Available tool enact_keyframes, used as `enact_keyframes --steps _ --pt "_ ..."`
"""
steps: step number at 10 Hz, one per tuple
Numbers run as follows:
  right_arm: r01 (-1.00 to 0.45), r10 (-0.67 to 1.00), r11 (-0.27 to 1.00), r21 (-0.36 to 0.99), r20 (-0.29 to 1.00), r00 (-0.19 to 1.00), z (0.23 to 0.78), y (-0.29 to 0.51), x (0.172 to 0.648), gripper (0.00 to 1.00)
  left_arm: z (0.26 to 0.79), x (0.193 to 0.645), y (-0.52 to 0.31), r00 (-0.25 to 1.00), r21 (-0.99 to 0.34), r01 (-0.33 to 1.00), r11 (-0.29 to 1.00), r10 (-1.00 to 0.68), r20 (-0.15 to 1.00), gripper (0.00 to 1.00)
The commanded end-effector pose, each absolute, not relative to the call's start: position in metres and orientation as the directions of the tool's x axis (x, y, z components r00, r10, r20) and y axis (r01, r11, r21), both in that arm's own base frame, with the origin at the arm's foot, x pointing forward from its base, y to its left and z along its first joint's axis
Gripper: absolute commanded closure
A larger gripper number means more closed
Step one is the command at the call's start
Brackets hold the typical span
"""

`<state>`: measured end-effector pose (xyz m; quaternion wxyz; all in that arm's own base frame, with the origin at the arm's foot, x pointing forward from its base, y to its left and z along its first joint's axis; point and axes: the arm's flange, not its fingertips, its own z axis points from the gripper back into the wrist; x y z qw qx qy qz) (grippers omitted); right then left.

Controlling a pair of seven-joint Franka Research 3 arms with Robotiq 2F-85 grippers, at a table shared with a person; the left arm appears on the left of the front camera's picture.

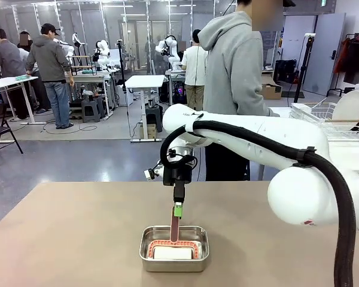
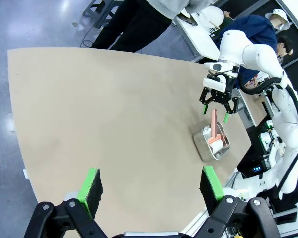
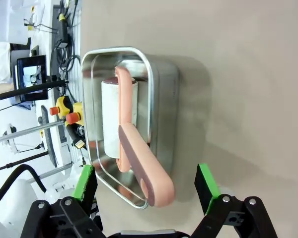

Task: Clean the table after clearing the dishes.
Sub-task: When the right (or left) Handle tray is removed, use the right hand (or left hand) to clean the right (or left) side of the table with the Lint Roller.

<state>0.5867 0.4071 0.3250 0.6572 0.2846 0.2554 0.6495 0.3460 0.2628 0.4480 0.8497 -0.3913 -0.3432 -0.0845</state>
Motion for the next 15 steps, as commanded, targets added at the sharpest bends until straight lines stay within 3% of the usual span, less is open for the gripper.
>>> enact_keyframes --steps 1,7,8,9,10,11,12,13,15 --pt "-0.684 1.000 0.001 0.729 0.016 0.018 0.338 0.431 0.618 0.05 0.450 0.340 0.262 0.754 -0.611 0.413 0.675 0.123 0.645 0.00" --pt "-0.681 0.997 -0.028 0.732 0.070 0.033 0.345 0.443 0.618 0.61 0.450 0.340 0.262 0.754 -0.611 0.413 0.675 0.123 0.645 0.00" --pt "-0.673 0.998 -0.028 0.740 0.059 0.024 0.346 0.445 0.617 0.56 0.450 0.340 0.262 0.754 -0.611 0.413 0.675 0.123 0.645 0.00" --pt "-0.666 0.998 -0.030 0.745 0.055 0.017 0.346 0.446 0.617 0.80 0.450 0.340 0.262 0.754 -0.611 0.413 0.675 0.123 0.645 0.00" --pt "-0.659 0.999 -0.028 0.752 0.050 0.016 0.345 0.446 0.617 0.75 0.450 0.340 0.262 0.754 -0.611 0.413 0.675 0.123 0.645 0.00" --pt "-0.654 0.999 -0.025 0.756 0.050 0.020 0.346 0.445 0.615 1.00 0.450 0.340 0.262 0.754 -0.611 0.413 0.675 0.123 0.645 0.00" --pt "-0.651 0.999 -0.015 0.759 0.036 0.020 0.348 0.444 0.614 0.95 0.450 0.340 0.262 0.754 -0.611 0.413 0.675 0.123 0.645 0.00" --pt "-0.651 0.999 -0.002 0.759 0.025 0.027 0.351 0.444 0.613 1.00 0.450 0.340 0.262 0.754 -0.611 0.413 0.675 0.123 0.645 0.00" --pt "-0.678 1.000 0.020 0.735 -0.008 0.022 0.363 0.446 0.609 1.00 0.450 0.340 0.262 0.754 -0.611 0.413 0.675 0.123 0.645 0.00"
